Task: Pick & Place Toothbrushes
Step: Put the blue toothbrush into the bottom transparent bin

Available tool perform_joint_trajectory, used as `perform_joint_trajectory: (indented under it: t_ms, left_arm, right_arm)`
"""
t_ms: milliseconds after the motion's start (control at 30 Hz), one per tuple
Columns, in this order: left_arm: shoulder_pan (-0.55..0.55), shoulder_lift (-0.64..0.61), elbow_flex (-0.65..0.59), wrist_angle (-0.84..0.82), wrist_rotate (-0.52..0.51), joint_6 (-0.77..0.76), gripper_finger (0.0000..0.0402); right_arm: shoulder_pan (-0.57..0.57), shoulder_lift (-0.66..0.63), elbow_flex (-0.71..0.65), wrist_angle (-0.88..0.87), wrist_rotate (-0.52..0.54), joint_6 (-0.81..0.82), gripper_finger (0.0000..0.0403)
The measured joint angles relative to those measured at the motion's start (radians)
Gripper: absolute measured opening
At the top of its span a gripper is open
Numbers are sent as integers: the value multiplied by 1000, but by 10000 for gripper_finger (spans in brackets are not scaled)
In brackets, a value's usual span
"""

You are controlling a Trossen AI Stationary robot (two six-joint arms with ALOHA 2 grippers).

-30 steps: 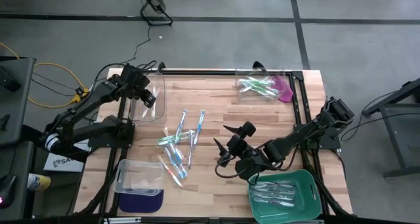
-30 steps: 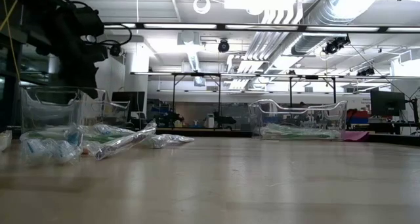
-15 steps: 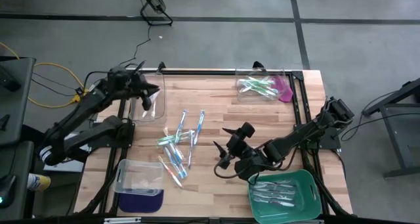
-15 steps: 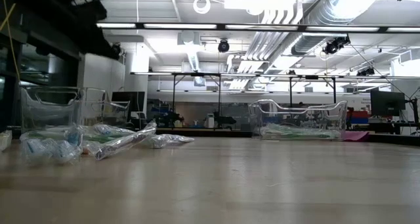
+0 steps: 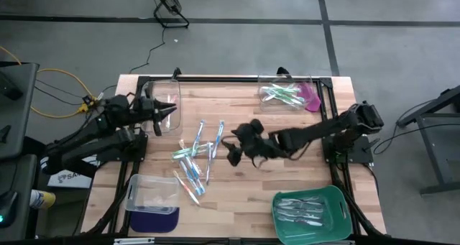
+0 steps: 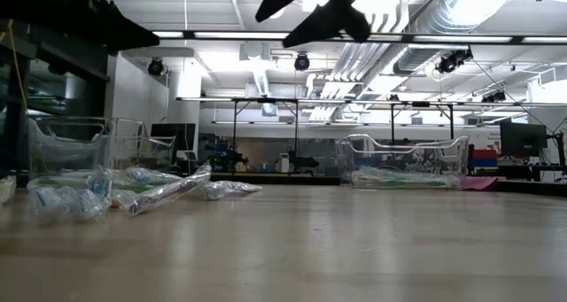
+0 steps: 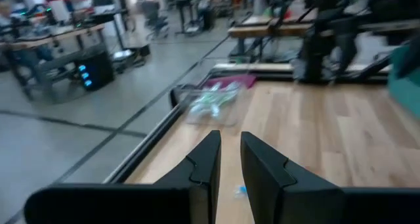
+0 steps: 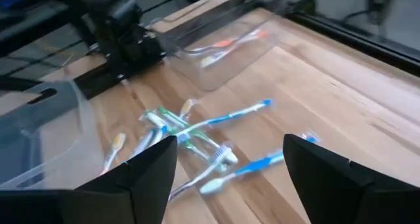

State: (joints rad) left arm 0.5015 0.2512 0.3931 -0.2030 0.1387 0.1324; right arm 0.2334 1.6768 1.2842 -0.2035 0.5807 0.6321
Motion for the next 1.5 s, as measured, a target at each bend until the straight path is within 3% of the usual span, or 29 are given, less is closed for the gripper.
perform_joint_trajectory:
  t_ms: [100,333,533,700,933,1033,1267,1500]
  left_arm:
    - [-49,2,-50,73,-11,-7,58]
    - [-147,2,-103,123,-118,-2,58]
    - [-199,1,-102,152,-118,21,58]
    - [-236,2,-102,147,-115,25,58]
    - [-254,2,-102,150,-116,28,58]
    - [-253,2,-102,149,-116,28,58]
    - [-253,2,-102,140,-116,27,58]
    - [-253,2,-102,133,-121,42,58]
  right_arm:
    - [-66,0,0,39,-105,-30,260]
    - [-212,39,0,37,-232,28,244]
    - [-280,132,0,88,-375,38,246]
    - [-308,162,0,95,-526,-248,247]
    - [-297,175,0,93,-557,-967,247]
    - [-285,219,1,97,-591,-1169,247]
    - [-276,363,0,101,-569,-1387,247]
    - [-275,406,2,204,-561,-1427,247]
